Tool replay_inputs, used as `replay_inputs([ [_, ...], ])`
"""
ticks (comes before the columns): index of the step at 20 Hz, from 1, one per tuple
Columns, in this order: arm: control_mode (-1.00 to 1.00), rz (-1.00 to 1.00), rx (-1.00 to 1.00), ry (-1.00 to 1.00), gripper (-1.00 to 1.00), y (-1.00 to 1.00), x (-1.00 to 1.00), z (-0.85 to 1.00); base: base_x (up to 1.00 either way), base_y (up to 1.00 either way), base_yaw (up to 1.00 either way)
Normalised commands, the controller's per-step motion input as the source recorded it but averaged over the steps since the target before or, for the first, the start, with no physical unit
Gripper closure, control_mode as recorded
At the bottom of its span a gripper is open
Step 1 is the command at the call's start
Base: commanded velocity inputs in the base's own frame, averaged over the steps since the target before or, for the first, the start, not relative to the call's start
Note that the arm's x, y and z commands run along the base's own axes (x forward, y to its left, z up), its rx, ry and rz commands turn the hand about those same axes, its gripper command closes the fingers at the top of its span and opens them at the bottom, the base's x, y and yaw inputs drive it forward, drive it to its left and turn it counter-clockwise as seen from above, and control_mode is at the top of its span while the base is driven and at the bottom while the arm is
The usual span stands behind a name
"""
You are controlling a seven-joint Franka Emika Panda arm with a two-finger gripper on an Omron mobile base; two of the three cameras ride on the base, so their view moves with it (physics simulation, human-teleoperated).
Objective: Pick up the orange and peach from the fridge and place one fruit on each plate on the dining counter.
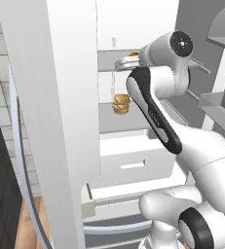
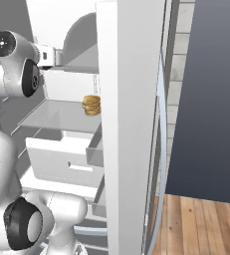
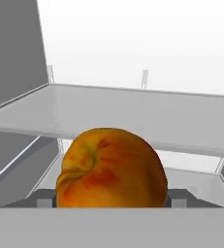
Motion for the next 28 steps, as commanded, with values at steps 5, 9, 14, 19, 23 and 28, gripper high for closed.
replay_inputs([
  [5,-1.0,0.0,0.0,0.26,1.0,-0.11,-0.77,-0.04,0.0,0.0,0.0],
  [9,-1.0,0.0,0.0,0.38,1.0,-0.08,-0.62,-0.41,0.0,0.0,0.0],
  [14,-1.0,0.0,0.0,0.39,1.0,0.0,-0.44,-0.67,0.0,0.0,0.0],
  [19,-1.0,0.0,-0.03,0.18,1.0,-0.08,-0.26,-1.0,0.0,0.0,0.0],
  [23,-1.0,0.0,-0.06,0.06,1.0,-0.18,-0.01,-1.0,0.0,0.0,0.0],
  [28,-1.0,0.0,-0.03,0.07,1.0,-0.16,-0.1,-0.68,0.0,0.0,0.0],
])
